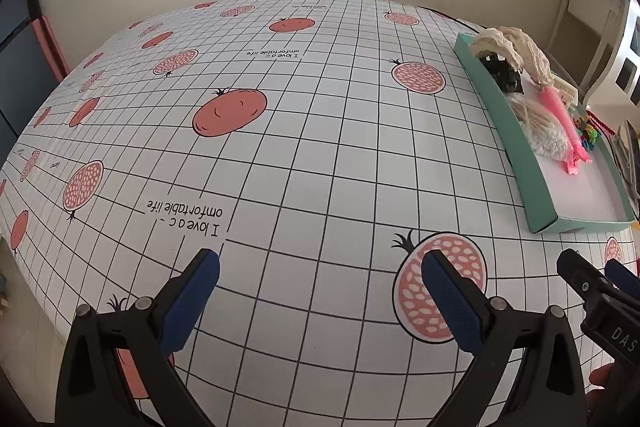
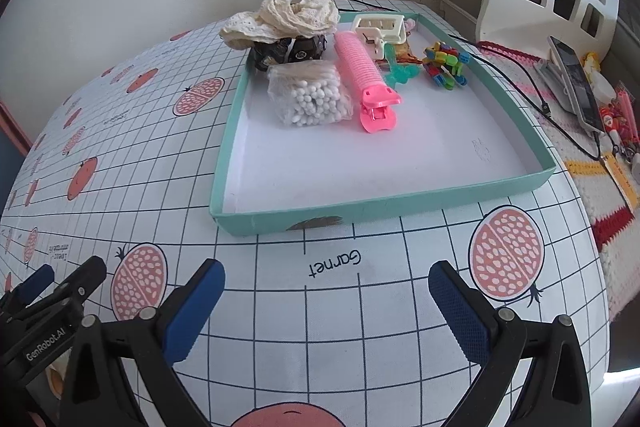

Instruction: Organize objects

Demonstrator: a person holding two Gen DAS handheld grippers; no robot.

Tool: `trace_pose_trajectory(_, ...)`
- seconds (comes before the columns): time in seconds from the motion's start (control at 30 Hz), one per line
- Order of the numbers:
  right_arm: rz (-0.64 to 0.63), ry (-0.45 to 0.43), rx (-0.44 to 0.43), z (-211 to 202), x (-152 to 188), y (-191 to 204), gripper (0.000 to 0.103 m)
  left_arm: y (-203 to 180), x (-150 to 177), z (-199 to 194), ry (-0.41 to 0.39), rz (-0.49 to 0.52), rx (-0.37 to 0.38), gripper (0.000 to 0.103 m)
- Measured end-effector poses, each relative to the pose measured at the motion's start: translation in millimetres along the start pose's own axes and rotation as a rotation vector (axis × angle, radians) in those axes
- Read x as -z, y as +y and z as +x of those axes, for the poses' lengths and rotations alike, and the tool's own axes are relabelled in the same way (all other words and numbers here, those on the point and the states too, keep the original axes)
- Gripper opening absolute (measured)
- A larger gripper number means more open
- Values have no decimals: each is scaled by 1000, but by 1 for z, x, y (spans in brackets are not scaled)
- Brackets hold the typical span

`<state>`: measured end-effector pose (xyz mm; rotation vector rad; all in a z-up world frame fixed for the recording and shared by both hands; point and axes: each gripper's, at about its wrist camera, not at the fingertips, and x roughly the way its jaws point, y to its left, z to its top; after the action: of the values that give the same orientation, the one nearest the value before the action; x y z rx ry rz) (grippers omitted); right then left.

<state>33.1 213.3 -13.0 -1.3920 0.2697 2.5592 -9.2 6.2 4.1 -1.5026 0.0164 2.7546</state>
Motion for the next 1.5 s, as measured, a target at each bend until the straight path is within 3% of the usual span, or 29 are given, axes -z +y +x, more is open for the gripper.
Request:
trace_pose_trajectory(0.5, -11, -4, 76, 9, 4, -7, 103, 5, 3, 13, 38, -12, -2, 101)
trace_pose_trajectory(1.5, -17, -18, 82, 8, 5, -7, 103, 8, 8, 15, 19, -27, -5, 101)
